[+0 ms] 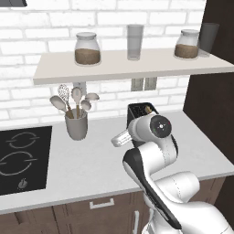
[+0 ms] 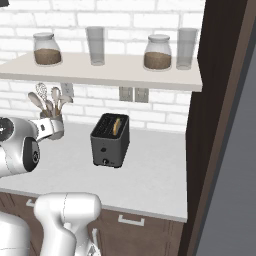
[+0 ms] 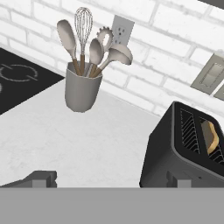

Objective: Start the toaster. Once the lever pops up, take the bread to the plate on the dining counter.

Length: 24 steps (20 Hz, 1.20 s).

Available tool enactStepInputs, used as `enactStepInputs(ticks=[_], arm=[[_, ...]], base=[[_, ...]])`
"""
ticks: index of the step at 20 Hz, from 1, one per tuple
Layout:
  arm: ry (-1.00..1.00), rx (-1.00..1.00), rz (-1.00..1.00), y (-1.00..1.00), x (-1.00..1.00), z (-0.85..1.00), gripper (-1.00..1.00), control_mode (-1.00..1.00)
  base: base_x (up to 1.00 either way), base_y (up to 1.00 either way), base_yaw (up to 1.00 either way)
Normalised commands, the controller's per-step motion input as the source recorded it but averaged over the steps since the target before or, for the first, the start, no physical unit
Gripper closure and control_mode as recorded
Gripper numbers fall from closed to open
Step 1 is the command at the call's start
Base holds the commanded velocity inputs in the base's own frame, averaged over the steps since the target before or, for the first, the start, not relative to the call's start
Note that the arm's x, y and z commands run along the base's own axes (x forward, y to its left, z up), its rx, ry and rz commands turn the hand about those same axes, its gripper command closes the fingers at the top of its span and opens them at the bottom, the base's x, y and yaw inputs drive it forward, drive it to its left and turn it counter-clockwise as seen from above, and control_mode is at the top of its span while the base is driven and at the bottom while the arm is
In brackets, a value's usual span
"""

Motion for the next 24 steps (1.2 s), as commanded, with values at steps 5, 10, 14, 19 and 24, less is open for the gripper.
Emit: enactStepInputs(ticks=[5,10,14,19,24], arm=[[0.0,0.0,0.0,0.0,0.0,0.0,-1.0,-1.0],[0.0,0.0,0.0,0.0,0.0,0.0,-1.0,-1.0],[0.0,0.0,0.0,0.0,0.0,0.0,-1.0,-1.0],[0.0,0.0,0.0,0.0,0.0,0.0,-1.0,-1.0],[0.0,0.0,0.0,0.0,0.0,0.0,-1.0,-1.0]], base=[[0.0,0.0,0.0],[0.0,0.0,0.0],[0.0,0.0,0.0],[0.0,0.0,0.0],[0.0,0.0,0.0]])
